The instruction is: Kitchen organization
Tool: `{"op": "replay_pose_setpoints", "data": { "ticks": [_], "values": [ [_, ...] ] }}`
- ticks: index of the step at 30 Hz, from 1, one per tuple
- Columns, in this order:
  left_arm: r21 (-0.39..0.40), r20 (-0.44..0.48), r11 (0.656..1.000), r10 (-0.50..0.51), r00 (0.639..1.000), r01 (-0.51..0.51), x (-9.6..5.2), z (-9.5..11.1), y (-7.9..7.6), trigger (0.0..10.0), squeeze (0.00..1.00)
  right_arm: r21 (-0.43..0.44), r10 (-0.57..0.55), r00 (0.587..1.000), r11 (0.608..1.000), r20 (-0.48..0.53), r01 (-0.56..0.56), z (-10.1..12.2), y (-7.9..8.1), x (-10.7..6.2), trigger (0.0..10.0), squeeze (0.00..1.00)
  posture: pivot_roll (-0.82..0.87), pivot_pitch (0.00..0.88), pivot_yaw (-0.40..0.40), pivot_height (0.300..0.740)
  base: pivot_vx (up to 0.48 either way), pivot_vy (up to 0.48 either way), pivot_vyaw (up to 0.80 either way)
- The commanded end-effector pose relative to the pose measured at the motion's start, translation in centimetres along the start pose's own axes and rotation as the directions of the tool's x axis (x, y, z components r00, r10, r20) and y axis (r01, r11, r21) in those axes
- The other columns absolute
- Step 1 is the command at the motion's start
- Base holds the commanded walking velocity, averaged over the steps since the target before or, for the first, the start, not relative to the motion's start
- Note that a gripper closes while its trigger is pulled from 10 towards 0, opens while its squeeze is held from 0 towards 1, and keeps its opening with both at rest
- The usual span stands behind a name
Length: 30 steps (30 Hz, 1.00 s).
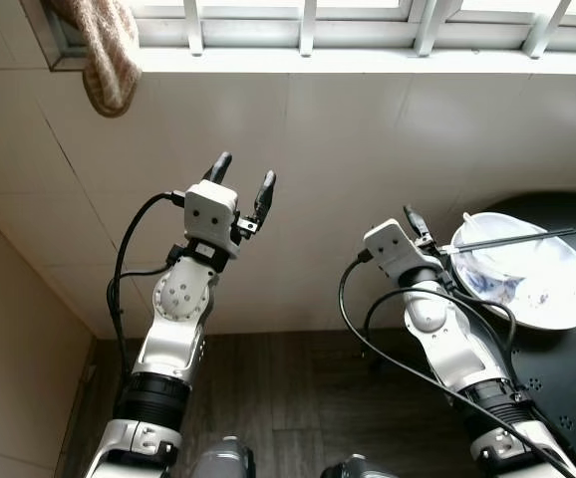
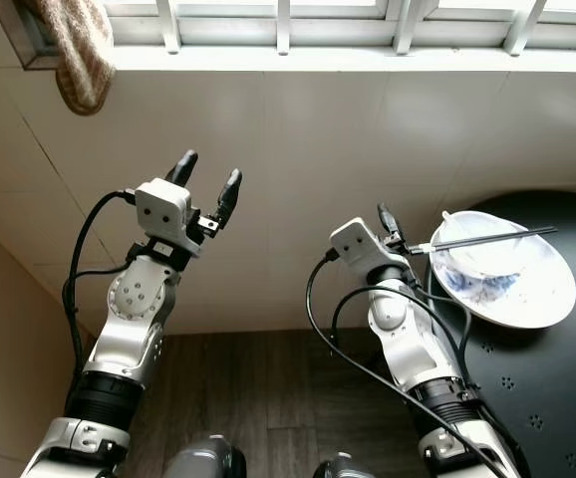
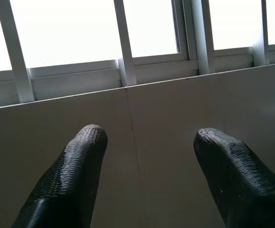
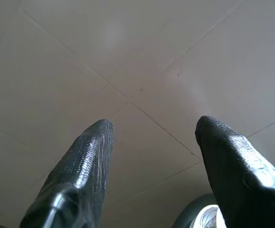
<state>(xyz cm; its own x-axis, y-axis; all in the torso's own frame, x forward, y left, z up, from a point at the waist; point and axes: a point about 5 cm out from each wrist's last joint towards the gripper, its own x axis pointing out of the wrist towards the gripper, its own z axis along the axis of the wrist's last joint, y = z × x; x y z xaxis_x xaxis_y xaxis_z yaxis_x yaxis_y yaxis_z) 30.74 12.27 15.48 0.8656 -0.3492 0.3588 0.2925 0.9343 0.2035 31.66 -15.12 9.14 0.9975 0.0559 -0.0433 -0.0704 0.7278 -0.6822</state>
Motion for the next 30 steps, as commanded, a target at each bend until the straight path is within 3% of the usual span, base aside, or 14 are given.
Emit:
{"op": "replay_pose_setpoints", "data": {
  "ticks": [1, 8, 14, 18, 30],
  "values": [
    [0.008, -0.007, 1.0, -0.011, 1.0, 0.012, 0.1, 0.0, -0.3, 10.0, 0.0, -0.072, 0.024, 0.999, 0.997, -0.032, -0.026, -0.6, -0.2, 0.2, 10.0, 0.0, 0.16, 0.0, -0.052, 0.74, 0.0, 0.0, 0.0],
    [0.011, -0.01, 1.0, -0.01, 1.0, 0.01, 0.1, 0.0, -0.2, 10.0, 0.0, -0.159, 0.006, 0.995, 0.987, -0.1, -0.021, -1.7, -0.5, 0.4, 10.0, 0.0, 0.16, 0.0, -0.053, 0.74, 0.0, 0.0, 0.0],
    [0.012, -0.012, 1.0, -0.006, 1.0, 0.006, 0.1, 0.0, -0.1, 10.0, 0.0, -0.175, -0.009, 0.989, 0.984, -0.147, -0.017, -2.4, -0.7, 0.4, 10.0, 0.0, 0.16, 0.0, -0.051, 0.74, 0.0, 0.0, 0.0],
    [0.012, -0.013, 1.0, -0.008, 1.0, 0.008, 0.2, 0.0, -0.1, 10.0, 0.0, -0.224, -0.051, 0.982, 0.975, -0.184, 0.009, -3.4, -1.7, 0.4, 10.0, 0.0, 0.16, 0.0, -0.049, 0.74, 0.0, 0.0, 0.0],
    [0.012, -0.016, 1.0, -0.008, 1.0, 0.008, 0.2, -0.1, -0.1, 10.0, 0.0, -0.225, -0.052, 0.98, 0.974, -0.19, 0.008, -3.8, -1.7, 0.5, 10.0, 0.0, 0.16, 0.0, -0.049, 0.74, 0.0, 0.0, 0.0]
  ]
}}
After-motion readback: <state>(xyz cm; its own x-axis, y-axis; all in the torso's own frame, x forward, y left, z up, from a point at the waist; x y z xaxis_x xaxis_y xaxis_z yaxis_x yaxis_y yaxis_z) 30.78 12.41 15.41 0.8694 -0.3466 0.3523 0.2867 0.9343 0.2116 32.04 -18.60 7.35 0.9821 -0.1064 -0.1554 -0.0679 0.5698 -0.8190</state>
